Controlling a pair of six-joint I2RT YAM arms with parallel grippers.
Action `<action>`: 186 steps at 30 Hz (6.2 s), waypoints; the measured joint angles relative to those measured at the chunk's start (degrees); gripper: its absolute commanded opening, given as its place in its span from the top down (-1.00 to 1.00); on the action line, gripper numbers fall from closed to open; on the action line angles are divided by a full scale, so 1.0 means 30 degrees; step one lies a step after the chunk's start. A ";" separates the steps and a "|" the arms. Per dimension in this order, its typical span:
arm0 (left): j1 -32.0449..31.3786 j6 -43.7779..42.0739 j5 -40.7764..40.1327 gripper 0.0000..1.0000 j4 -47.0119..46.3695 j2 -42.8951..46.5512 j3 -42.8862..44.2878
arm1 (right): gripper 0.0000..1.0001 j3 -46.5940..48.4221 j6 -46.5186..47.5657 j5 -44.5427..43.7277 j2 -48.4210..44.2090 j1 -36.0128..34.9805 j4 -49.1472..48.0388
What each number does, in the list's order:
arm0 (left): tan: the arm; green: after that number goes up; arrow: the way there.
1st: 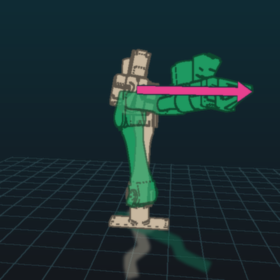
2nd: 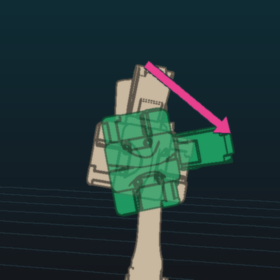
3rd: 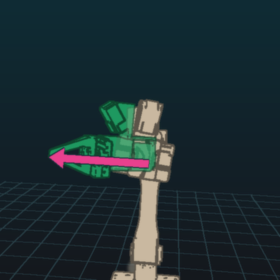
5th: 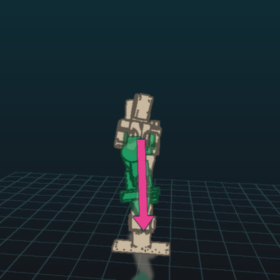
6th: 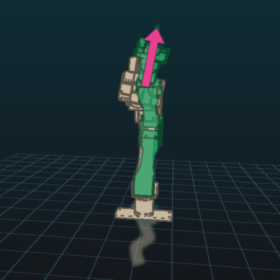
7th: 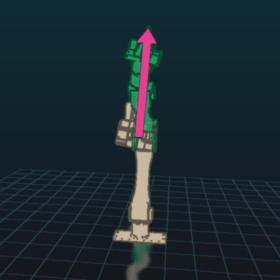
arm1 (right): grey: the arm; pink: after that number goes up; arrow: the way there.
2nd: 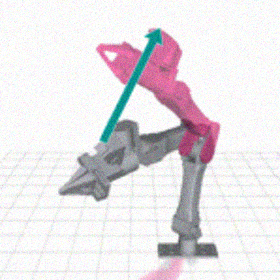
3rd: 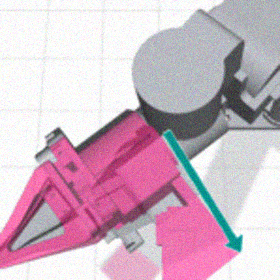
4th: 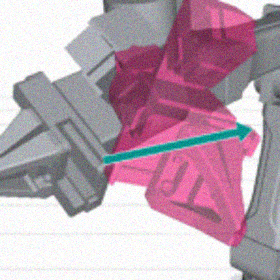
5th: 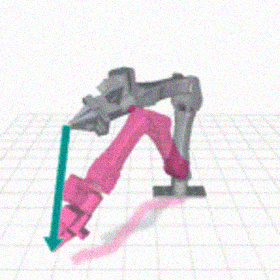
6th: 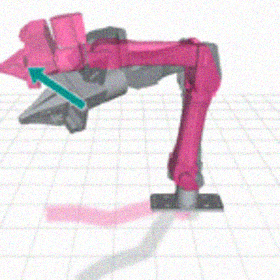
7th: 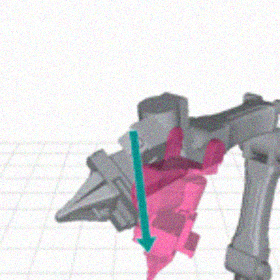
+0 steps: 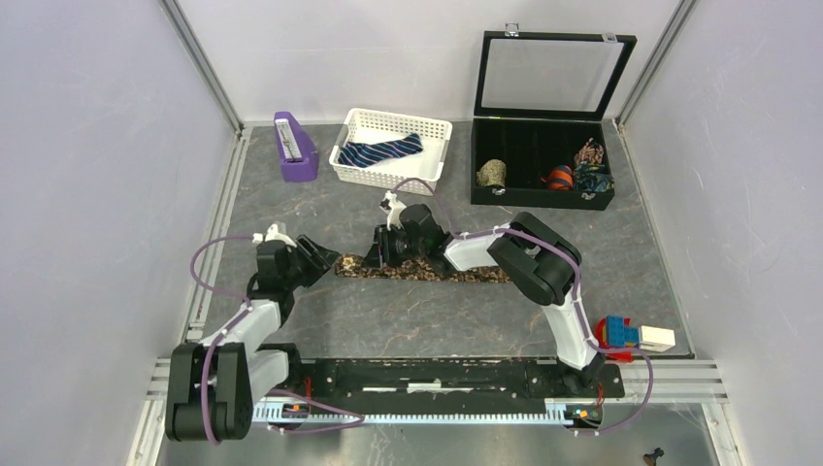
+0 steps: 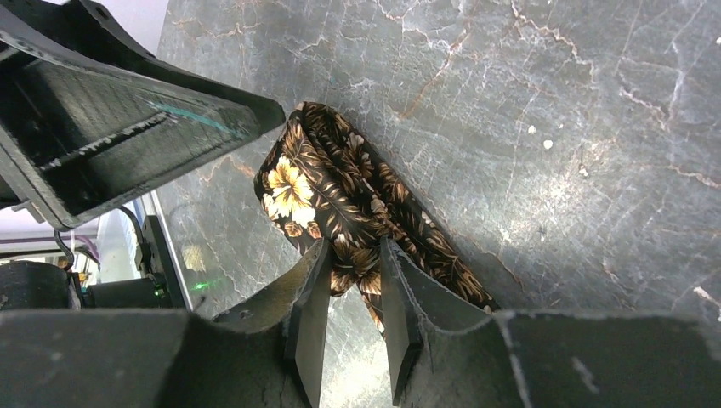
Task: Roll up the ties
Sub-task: Roll the tie at the center of the board.
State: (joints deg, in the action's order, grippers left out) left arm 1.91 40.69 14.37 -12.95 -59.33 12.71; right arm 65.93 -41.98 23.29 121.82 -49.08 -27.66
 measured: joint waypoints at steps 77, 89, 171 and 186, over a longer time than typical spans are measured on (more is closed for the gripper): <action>-0.2397 0.1676 -0.2244 -0.28 -0.4058 0.1967 -0.2710 | 0.51 0.0860 0.0947 -0.0444 0.0408 0.0036 0.1115; -0.2477 0.3089 -0.2106 -0.03 -0.5224 -0.0692 -0.2812 | 0.51 0.0481 0.0940 -0.0452 0.0168 0.0036 0.1093; -0.7227 -0.0998 -0.5756 0.95 -0.0197 0.2193 -0.0342 | 0.38 0.1246 -0.0146 -0.0444 0.0736 -0.0758 0.0015; -1.1759 -0.1974 -0.9515 0.95 -0.0189 -0.1188 0.1603 | 0.33 -0.1996 0.0087 0.0350 -0.1180 0.0401 -0.0780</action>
State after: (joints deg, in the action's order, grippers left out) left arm -33.36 34.76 -14.17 -13.52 -62.89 17.52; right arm 59.94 -41.71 24.34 118.28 -47.88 -30.00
